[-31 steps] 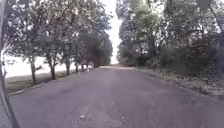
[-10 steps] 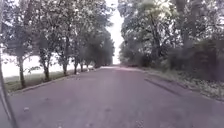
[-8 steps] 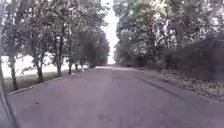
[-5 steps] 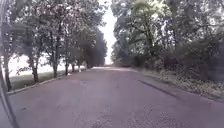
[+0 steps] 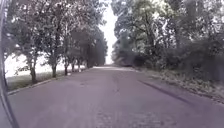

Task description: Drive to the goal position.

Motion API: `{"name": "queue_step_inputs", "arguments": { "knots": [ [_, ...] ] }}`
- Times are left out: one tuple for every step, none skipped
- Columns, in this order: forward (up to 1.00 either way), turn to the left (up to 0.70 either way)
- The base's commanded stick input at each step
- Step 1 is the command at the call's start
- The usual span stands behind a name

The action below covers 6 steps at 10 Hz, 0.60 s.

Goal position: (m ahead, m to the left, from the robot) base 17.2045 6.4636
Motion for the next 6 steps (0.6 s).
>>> {"name": "queue_step_inputs", "arguments": {
  "knots": [
    [0.7, 0.0],
    [0.7, 0.0],
    [0.7, 0.0],
    [0.7, 0.0],
    [0.7, 0.0],
    [0.7, 0.0]
  ]
}}
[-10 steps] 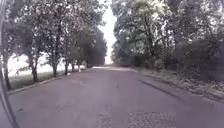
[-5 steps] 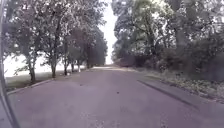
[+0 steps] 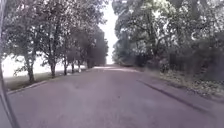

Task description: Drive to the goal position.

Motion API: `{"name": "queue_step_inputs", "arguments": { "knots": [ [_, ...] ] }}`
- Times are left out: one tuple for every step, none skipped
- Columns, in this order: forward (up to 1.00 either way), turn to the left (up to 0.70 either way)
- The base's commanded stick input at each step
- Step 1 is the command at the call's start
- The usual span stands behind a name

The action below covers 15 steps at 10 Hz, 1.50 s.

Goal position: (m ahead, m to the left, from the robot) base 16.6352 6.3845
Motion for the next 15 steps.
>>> {"name": "queue_step_inputs", "arguments": {
  "knots": [
    [0.7, 0.0],
    [0.7, 0.0],
    [0.7, 0.0],
    [0.7, 0.0],
    [0.7, 0.0],
    [0.7, 0.0],
    [0.7, 0.0],
    [0.7, 0.0],
    [0.7, 0.0],
    [0.7, 0.0],
    [0.7, 0.0],
    [0.7, 0.0],
    [0.7, 0.0],
    [0.7, 0.0],
    [0.7, 0.0]
  ]
}}
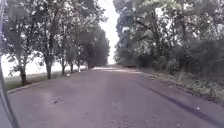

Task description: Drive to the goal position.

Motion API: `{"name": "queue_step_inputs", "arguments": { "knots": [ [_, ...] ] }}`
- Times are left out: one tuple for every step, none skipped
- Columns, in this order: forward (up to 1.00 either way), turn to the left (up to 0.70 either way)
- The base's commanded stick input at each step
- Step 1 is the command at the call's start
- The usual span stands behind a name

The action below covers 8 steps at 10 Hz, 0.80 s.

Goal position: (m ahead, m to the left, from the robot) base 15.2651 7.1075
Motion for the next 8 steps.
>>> {"name": "queue_step_inputs", "arguments": {
  "knots": [
    [0.7, 0.0],
    [0.7, 0.0],
    [0.7, 0.0],
    [0.7, 0.0],
    [0.7, 0.0],
    [0.7, 0.0],
    [0.7, 0.0],
    [0.7, 0.0]
  ]
}}
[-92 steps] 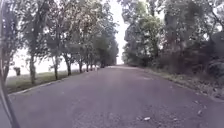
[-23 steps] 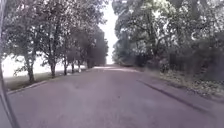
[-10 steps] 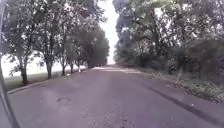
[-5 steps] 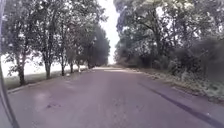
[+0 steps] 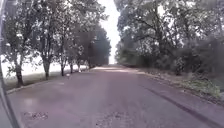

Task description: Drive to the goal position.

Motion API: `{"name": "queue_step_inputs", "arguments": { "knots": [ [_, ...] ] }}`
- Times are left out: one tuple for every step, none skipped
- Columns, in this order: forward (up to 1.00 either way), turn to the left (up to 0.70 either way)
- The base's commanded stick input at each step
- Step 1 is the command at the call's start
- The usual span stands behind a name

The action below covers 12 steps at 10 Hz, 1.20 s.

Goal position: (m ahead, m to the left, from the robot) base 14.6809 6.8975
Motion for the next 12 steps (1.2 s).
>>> {"name": "queue_step_inputs", "arguments": {
  "knots": [
    [0.7, 0.0],
    [0.7, 0.0],
    [0.7, 0.0],
    [0.7, 0.0],
    [0.7, 0.0],
    [0.7, 0.0],
    [0.7, 0.0],
    [0.7, 0.0],
    [0.7, 0.0],
    [0.7, 0.0],
    [0.7, 0.0],
    [0.7, 0.0]
  ]
}}
